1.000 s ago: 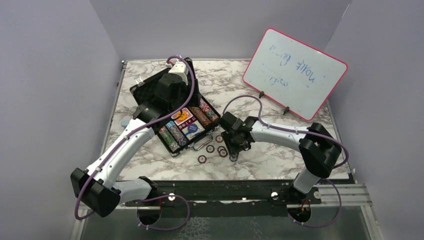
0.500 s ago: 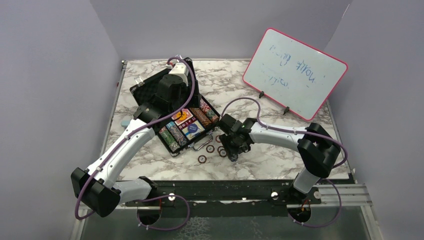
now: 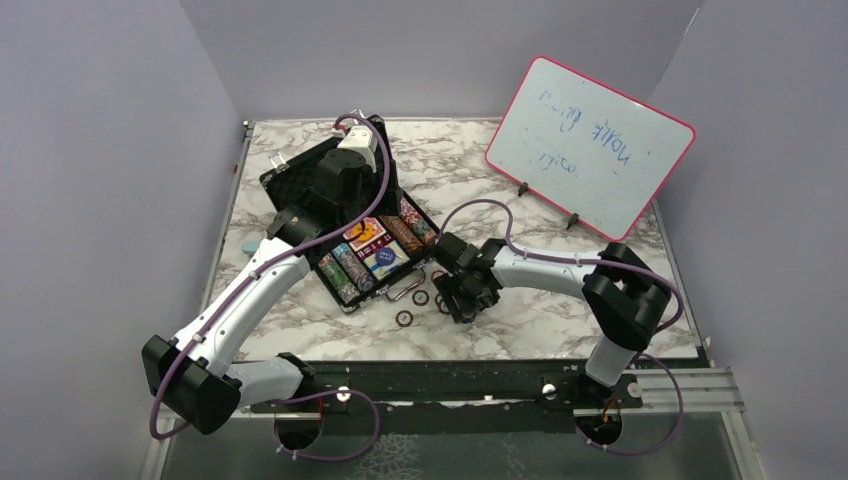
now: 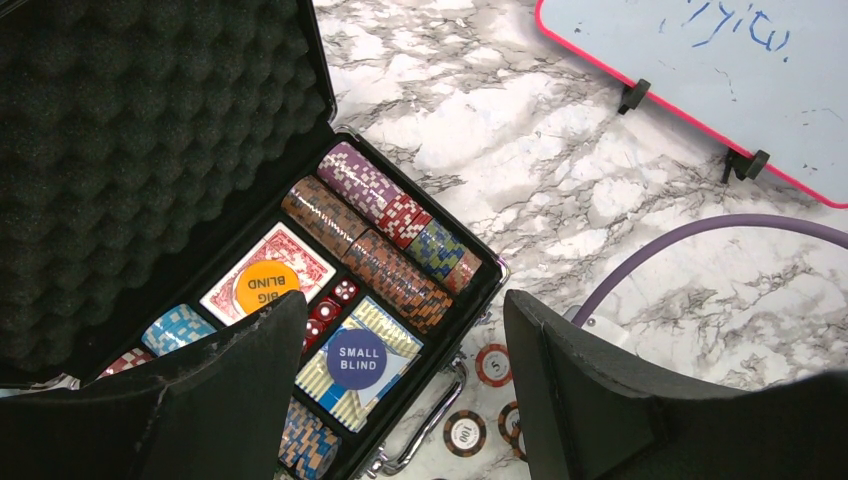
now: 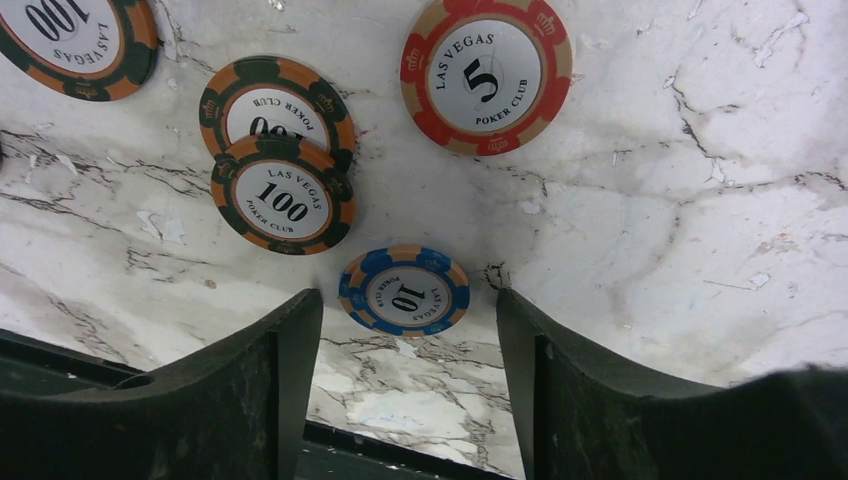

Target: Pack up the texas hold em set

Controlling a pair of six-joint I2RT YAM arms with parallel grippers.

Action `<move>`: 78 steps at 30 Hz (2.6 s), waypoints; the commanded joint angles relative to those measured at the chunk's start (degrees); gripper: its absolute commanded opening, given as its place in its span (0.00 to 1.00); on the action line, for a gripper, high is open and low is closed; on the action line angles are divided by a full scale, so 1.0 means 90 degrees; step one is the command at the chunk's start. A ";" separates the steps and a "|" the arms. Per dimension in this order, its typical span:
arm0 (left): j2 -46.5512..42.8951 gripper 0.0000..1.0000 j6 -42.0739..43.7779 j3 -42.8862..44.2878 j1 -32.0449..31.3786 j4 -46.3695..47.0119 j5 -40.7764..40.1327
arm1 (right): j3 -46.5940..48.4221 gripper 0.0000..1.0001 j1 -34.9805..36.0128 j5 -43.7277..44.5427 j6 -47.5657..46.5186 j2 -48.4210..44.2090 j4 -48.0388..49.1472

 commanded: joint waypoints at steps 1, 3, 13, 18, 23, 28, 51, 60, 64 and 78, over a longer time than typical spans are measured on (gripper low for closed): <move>-0.0087 0.75 -0.0023 0.0035 0.0017 0.0145 -0.0024 | -0.0014 0.65 0.0090 0.0206 -0.0091 0.0299 0.0110; -0.0068 0.75 -0.0013 0.0054 0.0017 0.0139 -0.0025 | -0.0073 0.60 0.0096 0.0288 -0.0091 0.0409 0.0176; -0.0051 0.75 0.0063 0.0041 0.0017 0.0141 -0.0011 | -0.0300 0.22 0.0094 0.0522 0.0054 0.0300 0.0677; -0.0034 0.75 0.0005 -0.0043 0.0020 0.0172 0.0080 | -0.0065 0.20 0.0094 0.0897 0.0155 -0.0292 0.0773; -0.0151 0.75 -0.0238 -0.0379 0.0017 0.0400 0.0147 | 0.0228 0.20 0.0035 0.1178 0.0258 -0.0987 0.0785; -0.0295 0.76 -0.0559 -0.0836 0.0022 0.0790 0.0554 | 0.0664 0.20 -0.0206 0.1186 0.0464 -0.1399 0.0760; -0.0405 0.71 -0.2288 -0.3409 0.0000 0.5718 0.2737 | 0.2285 0.24 -0.1586 -0.1397 0.3815 -0.1133 0.1107; -0.0320 0.48 -0.2553 -0.3450 -0.0070 0.6008 0.2564 | 0.2230 0.24 -0.1586 -0.2018 0.4192 -0.1121 0.1440; -0.0366 0.31 -0.2692 -0.3495 -0.0095 0.6094 0.2329 | 0.2221 0.24 -0.1586 -0.2138 0.4227 -0.1083 0.1456; -0.0647 0.00 -0.0350 -0.2965 -0.0091 0.4290 0.2142 | 0.2018 0.75 -0.1859 -0.1908 0.3875 -0.1205 0.1482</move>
